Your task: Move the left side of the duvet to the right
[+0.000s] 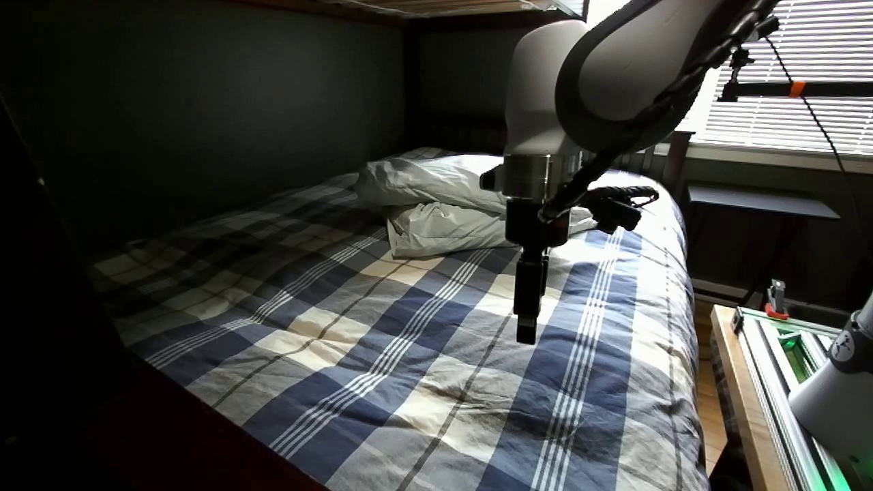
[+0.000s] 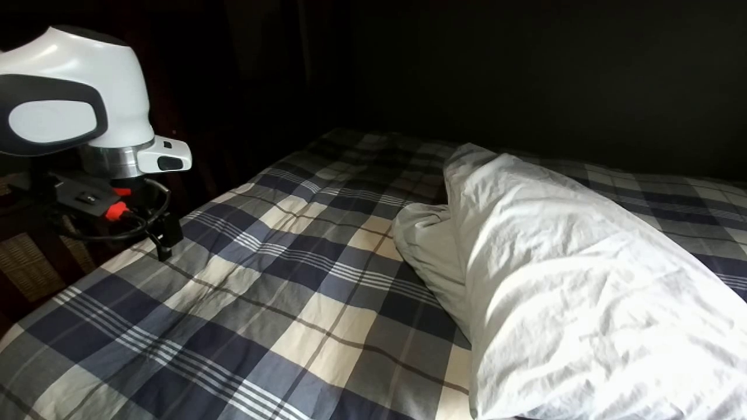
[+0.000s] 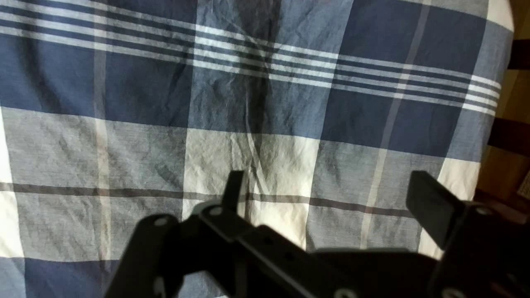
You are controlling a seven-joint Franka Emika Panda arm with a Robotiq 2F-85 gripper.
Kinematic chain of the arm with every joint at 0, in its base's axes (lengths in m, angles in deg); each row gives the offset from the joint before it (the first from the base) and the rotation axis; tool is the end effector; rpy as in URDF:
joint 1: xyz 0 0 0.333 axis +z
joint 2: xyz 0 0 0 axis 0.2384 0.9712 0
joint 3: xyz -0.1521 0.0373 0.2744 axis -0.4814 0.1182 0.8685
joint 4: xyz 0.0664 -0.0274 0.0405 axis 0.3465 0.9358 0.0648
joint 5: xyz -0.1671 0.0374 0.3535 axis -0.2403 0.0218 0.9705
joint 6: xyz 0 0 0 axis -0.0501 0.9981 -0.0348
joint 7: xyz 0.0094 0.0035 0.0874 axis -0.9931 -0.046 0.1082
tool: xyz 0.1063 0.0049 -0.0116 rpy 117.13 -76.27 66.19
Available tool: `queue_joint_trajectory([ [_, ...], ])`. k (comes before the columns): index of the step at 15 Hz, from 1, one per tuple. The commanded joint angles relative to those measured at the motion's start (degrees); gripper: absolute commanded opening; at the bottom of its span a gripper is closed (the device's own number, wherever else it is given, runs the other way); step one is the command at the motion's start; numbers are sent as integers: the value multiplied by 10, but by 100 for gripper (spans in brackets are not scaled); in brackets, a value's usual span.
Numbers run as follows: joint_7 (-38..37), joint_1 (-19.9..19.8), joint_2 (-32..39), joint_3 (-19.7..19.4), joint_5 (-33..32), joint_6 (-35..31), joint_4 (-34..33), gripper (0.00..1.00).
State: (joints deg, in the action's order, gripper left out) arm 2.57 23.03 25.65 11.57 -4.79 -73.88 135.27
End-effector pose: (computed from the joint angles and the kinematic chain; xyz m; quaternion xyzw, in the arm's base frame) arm 0.4076 0.0932 0.2633 -0.9914 -0.0896 0.0294 0.0912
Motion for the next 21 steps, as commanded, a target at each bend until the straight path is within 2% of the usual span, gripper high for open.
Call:
queue_joint_trajectory([
  [1, -19, 10, 34, 23, 1, -19, -23, 100],
  [2, -6, 17, 46, 31, 16, -22, -32, 100],
  [6, -56, 36, 107, 72, 9, -40, -66, 100],
  [8, -103, 43, 137, 90, 22, -56, -79, 100],
  [13, -291, 88, 206, 92, -43, -185, -92, 100],
  [14, -327, 107, 217, 81, -70, -206, -97, 100],
  [16, -408, 182, 242, 19, -158, -228, -110, 100],
  [17, -446, 211, 257, -5, -208, -207, -127, 100],
  [18, -481, 259, 268, -48, -256, -184, -143, 100],
  [19, -415, 183, 232, 18, -189, -205, -106, 100],
  [20, -432, 200, 240, 7, -201, -205, -111, 100],
  [21, -430, 199, 241, 10, -198, -205, -112, 100],
])
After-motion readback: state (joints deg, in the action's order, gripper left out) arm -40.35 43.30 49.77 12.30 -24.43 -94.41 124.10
